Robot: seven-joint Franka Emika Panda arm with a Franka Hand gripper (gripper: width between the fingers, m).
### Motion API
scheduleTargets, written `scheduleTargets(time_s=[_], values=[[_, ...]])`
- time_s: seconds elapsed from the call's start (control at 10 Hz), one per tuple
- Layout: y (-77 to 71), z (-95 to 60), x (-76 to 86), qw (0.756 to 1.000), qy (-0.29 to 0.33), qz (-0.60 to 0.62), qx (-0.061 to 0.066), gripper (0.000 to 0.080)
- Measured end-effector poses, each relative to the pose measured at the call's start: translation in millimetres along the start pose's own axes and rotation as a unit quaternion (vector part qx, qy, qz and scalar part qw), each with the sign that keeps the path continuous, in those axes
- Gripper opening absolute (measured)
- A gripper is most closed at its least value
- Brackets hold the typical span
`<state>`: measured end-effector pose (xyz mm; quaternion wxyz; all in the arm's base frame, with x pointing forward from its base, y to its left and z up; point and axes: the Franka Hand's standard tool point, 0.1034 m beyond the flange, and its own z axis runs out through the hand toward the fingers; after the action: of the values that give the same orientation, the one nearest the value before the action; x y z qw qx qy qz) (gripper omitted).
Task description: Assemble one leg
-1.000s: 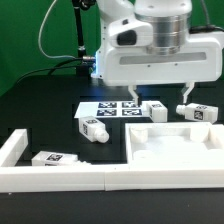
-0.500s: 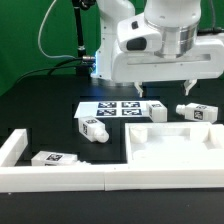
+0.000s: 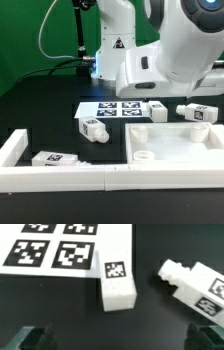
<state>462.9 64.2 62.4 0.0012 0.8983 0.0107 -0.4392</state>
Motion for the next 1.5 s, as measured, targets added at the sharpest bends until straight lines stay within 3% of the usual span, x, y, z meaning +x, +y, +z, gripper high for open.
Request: scheduleTargets(time_s=[0.2, 0.4, 0.5, 1.0, 1.3, 1.5], values=[[1.5, 4.0, 9.0, 1.000, -0.004, 0.001, 0.000, 0.0649], [6.2, 30.2, 12.5, 1.000, -0.005, 0.008, 0.001, 0.0649], [5.0, 46.5, 6.7, 1.000, -0.001, 0.009, -0.001, 0.0649], [4.9, 50.2, 6.9, 1.000, -0.001, 0.010, -0.001, 0.0649], [-0.6, 95.8, -6.3, 1.000, 0.002, 0.005, -0.012, 0.0649], [-3.0, 97.6, -6.4, 1.000, 0.003, 0.002, -0.015, 0.0616]])
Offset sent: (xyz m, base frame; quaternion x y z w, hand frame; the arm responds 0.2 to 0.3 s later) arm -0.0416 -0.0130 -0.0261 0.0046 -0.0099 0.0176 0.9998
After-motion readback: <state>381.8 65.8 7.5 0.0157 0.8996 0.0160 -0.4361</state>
